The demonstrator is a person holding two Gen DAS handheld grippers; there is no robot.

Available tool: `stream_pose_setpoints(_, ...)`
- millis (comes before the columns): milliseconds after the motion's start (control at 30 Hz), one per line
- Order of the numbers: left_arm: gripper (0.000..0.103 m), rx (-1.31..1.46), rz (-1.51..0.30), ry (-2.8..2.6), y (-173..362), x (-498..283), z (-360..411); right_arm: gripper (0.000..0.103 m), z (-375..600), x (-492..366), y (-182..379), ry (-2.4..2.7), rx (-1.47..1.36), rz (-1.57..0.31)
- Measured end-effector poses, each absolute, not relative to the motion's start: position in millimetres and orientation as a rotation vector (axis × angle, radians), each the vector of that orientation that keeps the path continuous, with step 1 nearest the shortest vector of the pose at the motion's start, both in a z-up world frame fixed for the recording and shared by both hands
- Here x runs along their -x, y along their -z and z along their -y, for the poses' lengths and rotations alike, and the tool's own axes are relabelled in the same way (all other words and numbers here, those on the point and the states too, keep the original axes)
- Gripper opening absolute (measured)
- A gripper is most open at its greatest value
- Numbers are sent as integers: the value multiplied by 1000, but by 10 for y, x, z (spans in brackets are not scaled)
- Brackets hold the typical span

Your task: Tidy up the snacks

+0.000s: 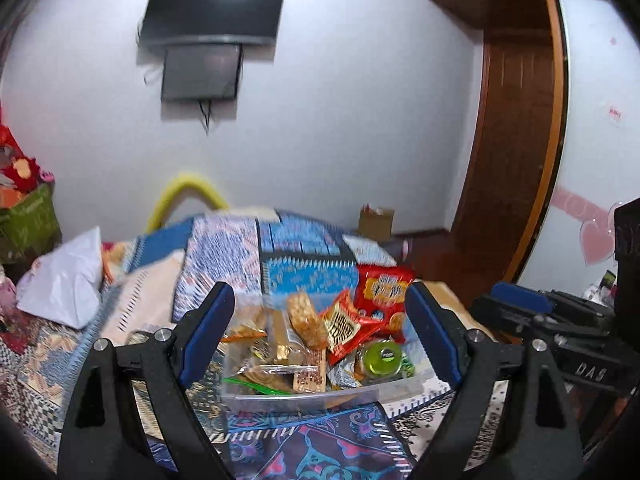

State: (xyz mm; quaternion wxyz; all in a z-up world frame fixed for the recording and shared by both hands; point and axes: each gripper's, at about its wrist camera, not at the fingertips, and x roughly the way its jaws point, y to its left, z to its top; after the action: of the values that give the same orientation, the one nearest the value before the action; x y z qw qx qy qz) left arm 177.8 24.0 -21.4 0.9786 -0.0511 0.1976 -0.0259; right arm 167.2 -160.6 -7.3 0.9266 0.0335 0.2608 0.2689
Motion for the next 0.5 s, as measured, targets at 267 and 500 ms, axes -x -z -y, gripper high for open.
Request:
stream_pose_setpoints(267,102,112,-292,21,-133,-1110,-305,76,1649,-1092,-340,-546,-47,-388)
stream_pose_setpoints(500,102,117,-281,4,-161,-847,-316,91,1657,-962,-334,-521,-61,-372)
